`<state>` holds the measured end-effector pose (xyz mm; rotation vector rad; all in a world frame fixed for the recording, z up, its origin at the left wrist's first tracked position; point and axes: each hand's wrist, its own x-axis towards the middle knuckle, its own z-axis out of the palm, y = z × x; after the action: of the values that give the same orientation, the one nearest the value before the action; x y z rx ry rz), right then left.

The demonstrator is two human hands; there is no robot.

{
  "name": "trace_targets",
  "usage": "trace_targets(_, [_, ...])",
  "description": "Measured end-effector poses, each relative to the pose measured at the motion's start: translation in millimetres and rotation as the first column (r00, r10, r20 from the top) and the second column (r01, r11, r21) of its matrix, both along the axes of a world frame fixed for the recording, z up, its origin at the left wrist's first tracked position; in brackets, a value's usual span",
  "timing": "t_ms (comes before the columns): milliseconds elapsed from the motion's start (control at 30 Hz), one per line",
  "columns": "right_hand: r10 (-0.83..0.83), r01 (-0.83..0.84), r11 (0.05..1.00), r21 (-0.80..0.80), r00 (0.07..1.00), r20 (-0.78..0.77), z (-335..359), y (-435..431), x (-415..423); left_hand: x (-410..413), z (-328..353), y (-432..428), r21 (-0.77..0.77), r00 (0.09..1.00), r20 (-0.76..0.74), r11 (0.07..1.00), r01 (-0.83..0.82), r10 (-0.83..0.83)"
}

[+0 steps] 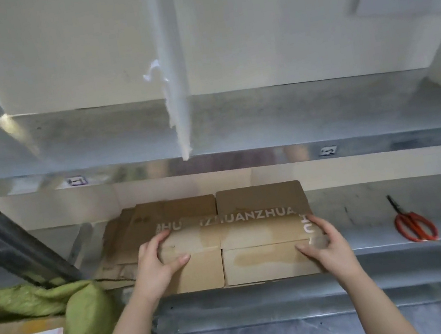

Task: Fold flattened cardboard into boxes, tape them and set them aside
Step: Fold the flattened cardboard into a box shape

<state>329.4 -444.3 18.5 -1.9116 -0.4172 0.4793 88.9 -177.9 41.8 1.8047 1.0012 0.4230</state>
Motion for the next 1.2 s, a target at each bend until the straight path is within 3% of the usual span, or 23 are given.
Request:
trace_targets(367, [0.024,-0.022,0.997,-0.070,0.999,0.039,-2.3,-148.7,120.6,104.3,-16.0,-170.9,0.036,0.991,0.063,0.992,-0.117,0.115])
trace_targets(633, [-0.057,0.060,0.997,-0.051,0.997,0.054,-2.7,-200.0,169.3,151.8,-35.1,-224.9,-0.228,0.977,0.129,0.964,-0.135,0.168])
trace_targets(833, [-0.065,0.069,0.996,0.064,0.996,-0.059,10.5,-198.1,189.6,187.6,-20.7,-213.5,-0.250,0.977,0.174,0.965,-0.080,0.126])
trace_targets(1033, [-0.019,0.031,0.992,0.123,0.995,-0.097,10.3,-187.5,187.9,220.0,-7.5,-216.6,-0.346,0.949,0.314,0.931,0.117,-0.003])
trace_targets(1200, [-0.066,0.091,0.983,0.159,0.985,-0.158,3.2,-184.3,194.5,228.5,-3.3,-207.9,-0.389,0.950,0.282,0.888,0.243,-0.136])
